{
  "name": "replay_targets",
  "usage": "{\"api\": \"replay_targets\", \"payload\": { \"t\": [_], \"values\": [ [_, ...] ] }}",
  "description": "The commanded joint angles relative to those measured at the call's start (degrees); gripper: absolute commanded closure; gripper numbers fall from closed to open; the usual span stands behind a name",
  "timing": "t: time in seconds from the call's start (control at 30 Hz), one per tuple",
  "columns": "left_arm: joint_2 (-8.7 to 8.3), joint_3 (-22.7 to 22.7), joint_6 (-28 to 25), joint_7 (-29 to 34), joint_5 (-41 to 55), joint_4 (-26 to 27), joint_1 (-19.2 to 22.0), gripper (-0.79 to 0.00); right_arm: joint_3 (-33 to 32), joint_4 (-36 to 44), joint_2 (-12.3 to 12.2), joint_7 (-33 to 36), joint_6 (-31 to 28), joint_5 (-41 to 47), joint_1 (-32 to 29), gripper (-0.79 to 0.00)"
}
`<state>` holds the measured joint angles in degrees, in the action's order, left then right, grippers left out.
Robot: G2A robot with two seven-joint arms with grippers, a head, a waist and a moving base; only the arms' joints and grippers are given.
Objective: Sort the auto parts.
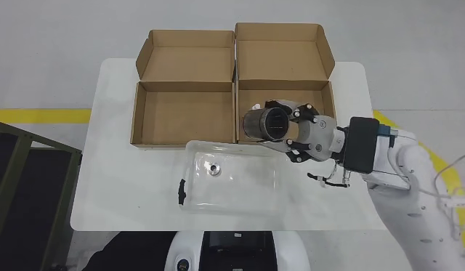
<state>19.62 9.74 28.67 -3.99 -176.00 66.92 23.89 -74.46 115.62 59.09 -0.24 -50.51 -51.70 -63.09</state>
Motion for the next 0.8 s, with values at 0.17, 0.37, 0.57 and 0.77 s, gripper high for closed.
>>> {"api": "replay_targets", "payload": {
  "t": [0.17,0.37,0.57,0.77],
  "values": [
    [0.00,0.0,0.0,0.0,0.0,0.0,0.0,-0.785,-1.4,-0.2,0.0,-1.5,-0.3,0.1,-0.5,0.000],
    [0.00,0.0,0.0,0.0,0.0,0.0,0.0,-0.785,-1.3,-0.9,0.0,-0.4,-1.2,0.2,-0.4,0.000],
    [0.00,0.0,0.0,0.0,0.0,0.0,0.0,-0.785,1.4,-1.5,0.2,2.7,-1.2,-0.6,0.9,0.000],
    [0.00,0.0,0.0,0.0,0.0,0.0,0.0,-0.785,4.5,-2.6,0.4,6.4,-0.8,-1.6,2.4,0.000]
  ]
}}
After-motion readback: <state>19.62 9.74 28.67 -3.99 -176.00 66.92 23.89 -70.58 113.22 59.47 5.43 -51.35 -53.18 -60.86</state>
